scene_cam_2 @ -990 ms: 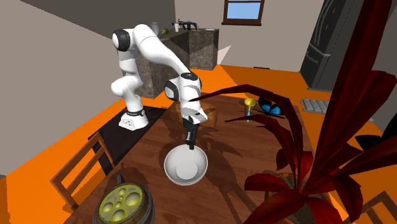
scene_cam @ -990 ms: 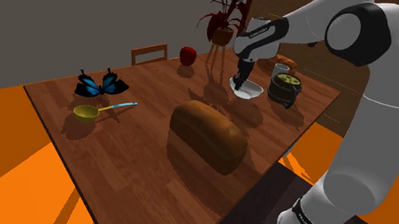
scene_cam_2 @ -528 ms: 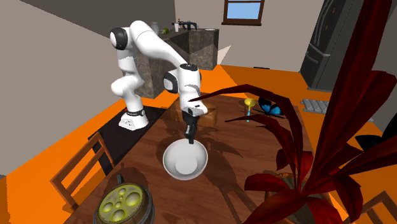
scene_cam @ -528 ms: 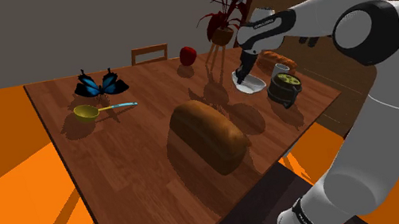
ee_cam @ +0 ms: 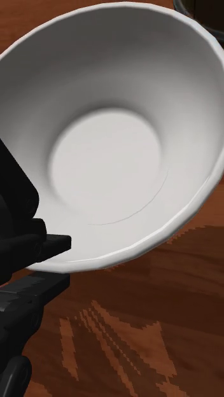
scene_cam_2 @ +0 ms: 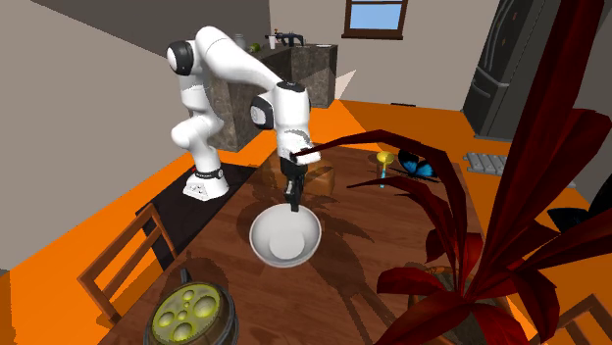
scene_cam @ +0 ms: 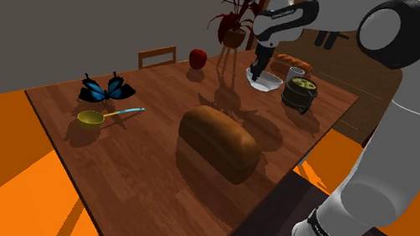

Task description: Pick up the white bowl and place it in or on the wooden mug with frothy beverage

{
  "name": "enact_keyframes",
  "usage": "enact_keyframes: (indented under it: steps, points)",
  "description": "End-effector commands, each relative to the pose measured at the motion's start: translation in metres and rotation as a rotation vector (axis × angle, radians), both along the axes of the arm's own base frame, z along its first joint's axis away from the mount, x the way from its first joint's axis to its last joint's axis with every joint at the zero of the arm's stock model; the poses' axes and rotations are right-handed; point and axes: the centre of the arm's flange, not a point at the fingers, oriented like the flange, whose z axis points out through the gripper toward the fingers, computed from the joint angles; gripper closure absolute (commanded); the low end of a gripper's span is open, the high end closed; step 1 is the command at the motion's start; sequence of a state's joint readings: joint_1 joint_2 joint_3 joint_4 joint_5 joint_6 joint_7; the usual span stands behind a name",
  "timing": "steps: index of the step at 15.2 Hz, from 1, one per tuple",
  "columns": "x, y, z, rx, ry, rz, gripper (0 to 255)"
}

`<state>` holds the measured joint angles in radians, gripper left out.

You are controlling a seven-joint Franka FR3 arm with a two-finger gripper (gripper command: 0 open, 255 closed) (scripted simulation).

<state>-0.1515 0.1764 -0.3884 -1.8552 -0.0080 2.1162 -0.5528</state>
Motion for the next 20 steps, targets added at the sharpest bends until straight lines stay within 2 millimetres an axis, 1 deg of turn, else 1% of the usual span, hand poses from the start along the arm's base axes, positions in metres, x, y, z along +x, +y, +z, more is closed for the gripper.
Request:
enact_keyframes:
  steps: [1,18,20]
  points:
    - [0.000,0.001,0.011,0.000,0.000,0.000,255]
    - [0.000,0.001,0.100,0.000,0.000,0.000,255]
    - [-0.015,-0.021,0.104,0.000,0.000,0.000,255]
